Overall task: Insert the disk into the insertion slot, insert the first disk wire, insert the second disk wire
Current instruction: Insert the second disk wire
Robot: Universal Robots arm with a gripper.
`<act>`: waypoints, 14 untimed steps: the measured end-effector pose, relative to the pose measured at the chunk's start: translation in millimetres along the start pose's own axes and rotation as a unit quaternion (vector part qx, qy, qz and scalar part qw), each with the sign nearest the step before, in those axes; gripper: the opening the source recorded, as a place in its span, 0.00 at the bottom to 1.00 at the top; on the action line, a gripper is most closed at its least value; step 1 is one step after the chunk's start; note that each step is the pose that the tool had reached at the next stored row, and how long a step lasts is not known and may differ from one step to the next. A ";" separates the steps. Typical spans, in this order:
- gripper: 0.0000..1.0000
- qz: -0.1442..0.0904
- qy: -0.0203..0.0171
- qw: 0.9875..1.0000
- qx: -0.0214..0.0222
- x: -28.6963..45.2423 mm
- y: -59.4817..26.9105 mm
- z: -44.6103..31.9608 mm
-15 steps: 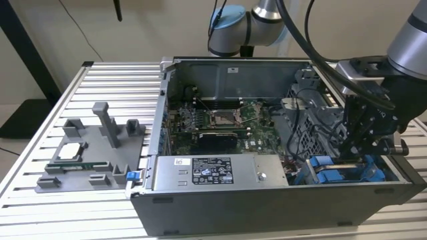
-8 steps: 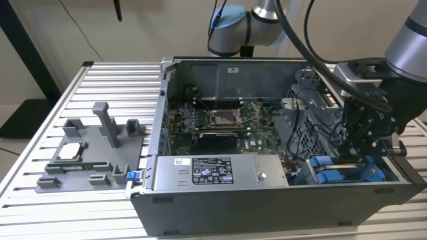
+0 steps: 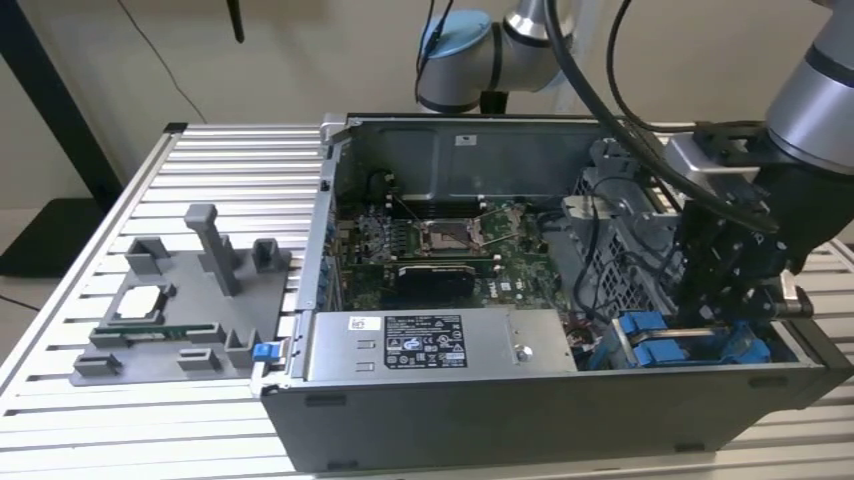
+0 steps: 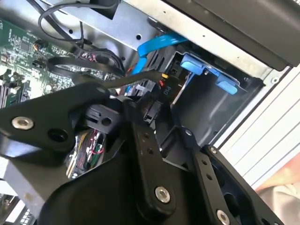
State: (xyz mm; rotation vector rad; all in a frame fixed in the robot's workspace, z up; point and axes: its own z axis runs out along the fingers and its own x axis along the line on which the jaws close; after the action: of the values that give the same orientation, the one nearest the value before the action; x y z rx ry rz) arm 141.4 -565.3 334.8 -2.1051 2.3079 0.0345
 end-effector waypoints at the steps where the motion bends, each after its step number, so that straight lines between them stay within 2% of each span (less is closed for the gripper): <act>1: 1.00 0.000 0.000 1.000 0.000 0.0 0.1 -3.0; 5: 1.00 0.000 0.000 1.000 0.000 -0.5 0.2 -19.0; 14: 1.00 0.000 0.000 1.000 0.000 -1.2 0.3 -45.1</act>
State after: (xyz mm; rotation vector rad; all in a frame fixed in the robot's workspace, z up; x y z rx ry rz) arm 141.3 -565.3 380.0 -2.1048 2.3078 0.0355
